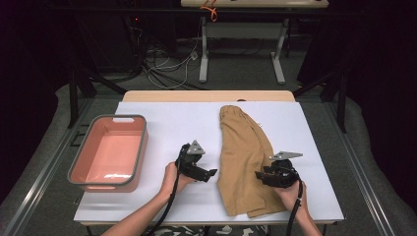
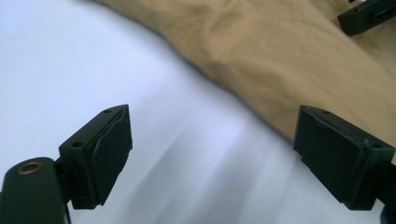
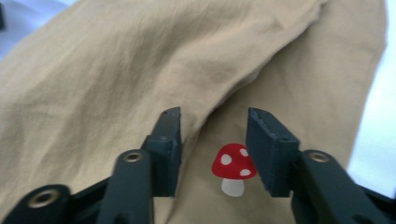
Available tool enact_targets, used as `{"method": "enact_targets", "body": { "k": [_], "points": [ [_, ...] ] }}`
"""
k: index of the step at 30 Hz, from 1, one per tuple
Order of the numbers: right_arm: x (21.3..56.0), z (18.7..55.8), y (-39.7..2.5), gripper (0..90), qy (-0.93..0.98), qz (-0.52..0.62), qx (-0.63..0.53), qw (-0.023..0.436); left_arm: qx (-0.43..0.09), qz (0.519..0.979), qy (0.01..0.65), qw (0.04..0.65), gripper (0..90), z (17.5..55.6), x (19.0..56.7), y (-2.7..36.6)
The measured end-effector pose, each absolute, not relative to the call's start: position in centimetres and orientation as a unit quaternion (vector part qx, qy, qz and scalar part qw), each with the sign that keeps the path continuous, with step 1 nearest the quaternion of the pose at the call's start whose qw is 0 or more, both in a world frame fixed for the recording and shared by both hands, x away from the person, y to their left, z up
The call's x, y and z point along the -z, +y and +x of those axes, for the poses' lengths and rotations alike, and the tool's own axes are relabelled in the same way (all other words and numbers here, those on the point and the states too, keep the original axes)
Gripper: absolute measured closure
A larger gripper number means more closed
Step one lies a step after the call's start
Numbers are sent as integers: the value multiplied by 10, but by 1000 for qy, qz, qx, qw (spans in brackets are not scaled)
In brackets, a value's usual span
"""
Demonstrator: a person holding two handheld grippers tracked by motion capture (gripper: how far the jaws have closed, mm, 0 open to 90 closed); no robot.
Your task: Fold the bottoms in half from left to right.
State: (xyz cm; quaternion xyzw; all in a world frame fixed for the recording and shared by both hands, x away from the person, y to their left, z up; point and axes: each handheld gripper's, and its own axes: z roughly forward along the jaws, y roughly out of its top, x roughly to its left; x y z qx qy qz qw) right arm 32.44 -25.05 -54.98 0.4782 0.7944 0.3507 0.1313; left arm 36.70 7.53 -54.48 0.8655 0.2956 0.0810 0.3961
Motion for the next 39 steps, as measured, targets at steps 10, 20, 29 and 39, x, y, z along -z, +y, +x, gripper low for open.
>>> {"method": "enact_targets", "body": {
  "k": [10, 20, 29, 39],
  "points": [
    [553, 325, -245, 886, 802, 473, -347, 114, -104, 869, 305, 376, 114, 352, 545, 110],
    [539, 316, -253, 900, 792, 486, -351, 115, -119, 866, 313, 371, 104, 344, 545, 127],
    [521, 310, -273, 900, 778, 503, -356, 122, -114, 864, 324, 368, 85, 344, 543, 138],
    [520, 312, -286, 900, 775, 524, -326, 138, -121, 860, 329, 371, 66, 346, 542, 139]
  ]
}}
